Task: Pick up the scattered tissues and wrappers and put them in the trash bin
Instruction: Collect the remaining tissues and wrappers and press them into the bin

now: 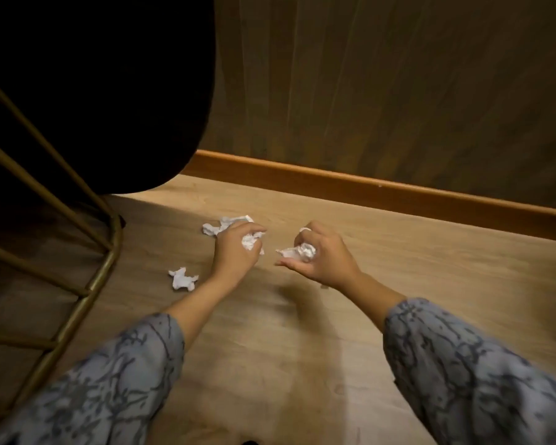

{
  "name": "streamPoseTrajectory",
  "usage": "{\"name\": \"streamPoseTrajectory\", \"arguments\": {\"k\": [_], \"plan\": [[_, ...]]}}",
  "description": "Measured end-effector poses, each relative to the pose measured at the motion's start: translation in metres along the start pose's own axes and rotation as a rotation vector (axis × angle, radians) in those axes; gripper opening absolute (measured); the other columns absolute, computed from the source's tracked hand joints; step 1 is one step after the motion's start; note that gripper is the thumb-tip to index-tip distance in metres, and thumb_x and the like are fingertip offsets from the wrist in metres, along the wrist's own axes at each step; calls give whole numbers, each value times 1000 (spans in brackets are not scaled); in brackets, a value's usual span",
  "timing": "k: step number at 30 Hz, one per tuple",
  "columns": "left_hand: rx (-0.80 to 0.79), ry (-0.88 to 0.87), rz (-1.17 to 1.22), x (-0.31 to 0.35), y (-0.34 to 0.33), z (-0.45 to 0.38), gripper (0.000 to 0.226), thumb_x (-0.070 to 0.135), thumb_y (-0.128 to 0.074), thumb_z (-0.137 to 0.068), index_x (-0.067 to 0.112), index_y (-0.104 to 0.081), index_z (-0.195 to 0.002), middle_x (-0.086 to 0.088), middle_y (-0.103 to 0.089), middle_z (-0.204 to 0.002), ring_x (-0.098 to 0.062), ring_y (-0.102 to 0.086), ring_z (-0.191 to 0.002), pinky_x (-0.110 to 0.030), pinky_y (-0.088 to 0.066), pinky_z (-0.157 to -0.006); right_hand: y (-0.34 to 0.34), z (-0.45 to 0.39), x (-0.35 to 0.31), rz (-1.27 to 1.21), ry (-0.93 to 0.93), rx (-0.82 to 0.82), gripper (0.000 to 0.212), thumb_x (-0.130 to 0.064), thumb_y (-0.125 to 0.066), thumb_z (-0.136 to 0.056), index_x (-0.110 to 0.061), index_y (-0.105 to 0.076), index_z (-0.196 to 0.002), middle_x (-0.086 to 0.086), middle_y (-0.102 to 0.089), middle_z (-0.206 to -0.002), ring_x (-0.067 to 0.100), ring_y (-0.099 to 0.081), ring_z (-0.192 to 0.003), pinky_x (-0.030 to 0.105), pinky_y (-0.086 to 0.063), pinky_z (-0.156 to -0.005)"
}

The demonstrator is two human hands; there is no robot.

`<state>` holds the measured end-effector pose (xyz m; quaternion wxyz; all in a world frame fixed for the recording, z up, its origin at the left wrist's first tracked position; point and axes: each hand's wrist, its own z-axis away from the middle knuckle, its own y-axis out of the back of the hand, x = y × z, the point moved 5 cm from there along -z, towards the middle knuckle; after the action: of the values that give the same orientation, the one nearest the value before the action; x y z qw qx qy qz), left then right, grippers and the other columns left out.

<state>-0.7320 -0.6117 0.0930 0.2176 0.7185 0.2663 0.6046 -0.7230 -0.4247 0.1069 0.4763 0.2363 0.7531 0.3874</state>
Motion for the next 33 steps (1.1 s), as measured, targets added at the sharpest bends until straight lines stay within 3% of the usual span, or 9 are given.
{"name": "streamPoseTrajectory", "arguments": {"k": [5,9,13,16,18,20,25,30,33], "plan": [[-162,-188,-29,83,-8,-40,17,18,-63,-90,14,-74,-103,0,-73,-103,-14,-65,-98,-15,-43,-81,91,-28,0,279,195,-176,18,-18,-70,-82,-12,-61,-96,8,-55,-101,28,-56,-84,38,-50,-68],[-185,-248,-63,152,-19,-60,23,27,-54,-96,20,-69,-112,5,-69,-110,-8,-60,-97,-12,-40,-70,171,-36,14,440,179,-128,31,-20,-71,-84,-20,-63,-114,2,-59,-109,20,-59,-93,34,-54,-77],[-156,-185,-24,211,-36,-71,29,19,-46,-98,24,-63,-122,2,-58,-127,-14,-59,-84,-13,-43,-39,226,-20,40,467,141,49,36,-20,-74,-83,-20,-66,-118,2,-63,-109,21,-63,-93,27,-52,-76],[-178,-187,-5,255,-55,-72,33,14,-43,-99,25,-63,-122,2,-58,-127,-20,-62,-94,-15,-47,-53,257,2,63,417,70,167,28,-16,-73,-83,-17,-68,-111,4,-63,-107,22,-63,-91,29,-55,-75],[-219,-136,40,278,-72,-71,34,9,-45,-98,25,-64,-121,8,-61,-116,-16,-63,-81,-14,-46,-49,276,21,79,344,28,279,22,-16,-73,-82,-17,-69,-104,3,-64,-103,21,-63,-89,29,-55,-74],[-267,-98,101,301,-96,-71,36,6,-47,-96,24,-61,-123,8,-65,-110,-15,-63,-87,-16,-49,-53,298,42,98,260,-26,430,18,-17,-72,-82,-16,-70,-100,2,-66,-99,17,-63,-89,29,-55,-75],[-545,10,157,369,-175,-56,43,6,-51,-94,22,-45,-133,-5,-64,-112,-26,-67,-90,-36,-58,-63,375,107,148,159,-175,698,17,-24,-65,-85,-15,-70,-99,2,-68,-97,11,-61,-89,17,-49,-74],[-666,-98,225,462,-267,-19,34,8,-38,-98,18,-53,-126,-2,-58,-99,-11,-56,-71,-19,-49,-46,463,206,202,178,-392,1017,12,-28,-68,-88,-17,-68,-92,-1,-67,-91,10,-61,-85,23,-53,-69],[-694,-94,397,522,-317,3,29,19,-35,-99,15,-58,-117,1,-54,-99,-10,-52,-83,-20,-43,-63,487,264,238,188,-665,1162,33,-47,-61,-90,-15,-65,-91,3,-64,-91,15,-58,-83,21,-44,-60]]}}
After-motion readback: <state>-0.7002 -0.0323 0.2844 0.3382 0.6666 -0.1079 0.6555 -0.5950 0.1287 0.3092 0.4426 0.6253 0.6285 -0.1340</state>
